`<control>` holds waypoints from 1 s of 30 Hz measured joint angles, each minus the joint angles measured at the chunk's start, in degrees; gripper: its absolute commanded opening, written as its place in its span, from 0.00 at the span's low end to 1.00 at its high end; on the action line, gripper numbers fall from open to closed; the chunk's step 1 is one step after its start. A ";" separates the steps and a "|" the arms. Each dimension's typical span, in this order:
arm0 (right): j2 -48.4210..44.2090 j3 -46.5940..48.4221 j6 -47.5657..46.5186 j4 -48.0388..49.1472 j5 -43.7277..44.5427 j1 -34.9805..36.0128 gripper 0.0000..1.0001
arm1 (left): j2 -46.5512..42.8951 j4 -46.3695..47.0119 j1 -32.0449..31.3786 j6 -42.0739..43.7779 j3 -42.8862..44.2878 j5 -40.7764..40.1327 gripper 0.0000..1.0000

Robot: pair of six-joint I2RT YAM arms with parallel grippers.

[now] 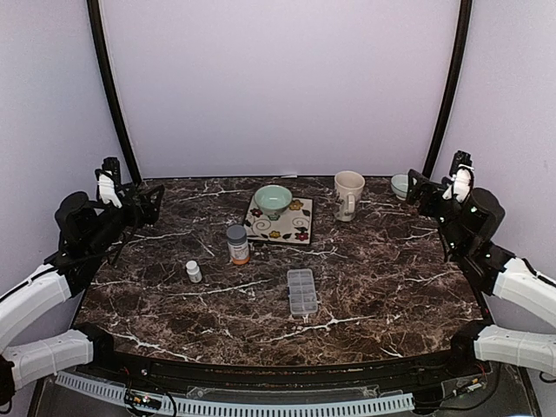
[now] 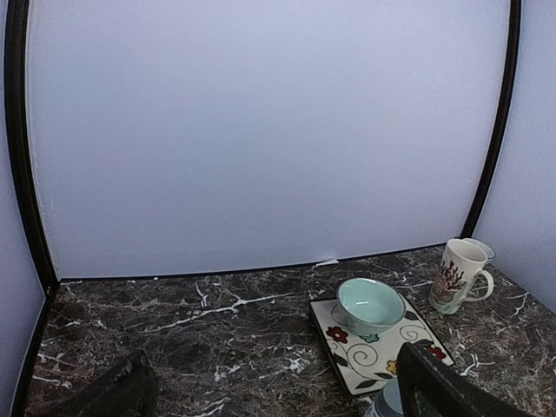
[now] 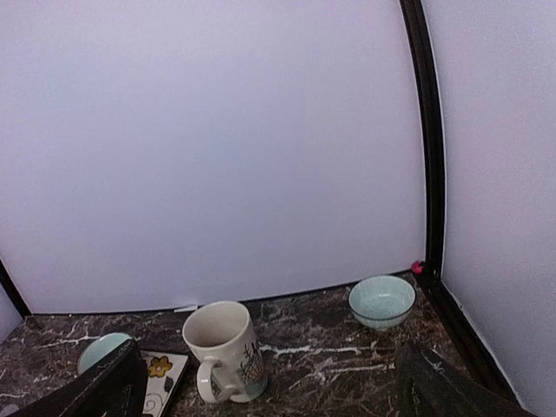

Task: Sort the pills into containers
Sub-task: Pick up the pill container from the center of the board.

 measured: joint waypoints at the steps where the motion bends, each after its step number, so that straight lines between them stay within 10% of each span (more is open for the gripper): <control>1: -0.92 0.00 -1.79 1.11 0.66 0.94 1.00 | -2.14 -1.90 -1.16 0.35 0.26 -0.74 0.99; 11: 0.24 -1.49 4.52 13.35 -6.08 0.72 0.77 | -8.33 -12.20 -9.07 3.32 3.30 -6.05 0.99; 30: 28.20 16.70 22.03 -31.06 24.06 42.51 0.88 | 13.99 -14.34 -25.35 4.96 8.07 -23.39 0.99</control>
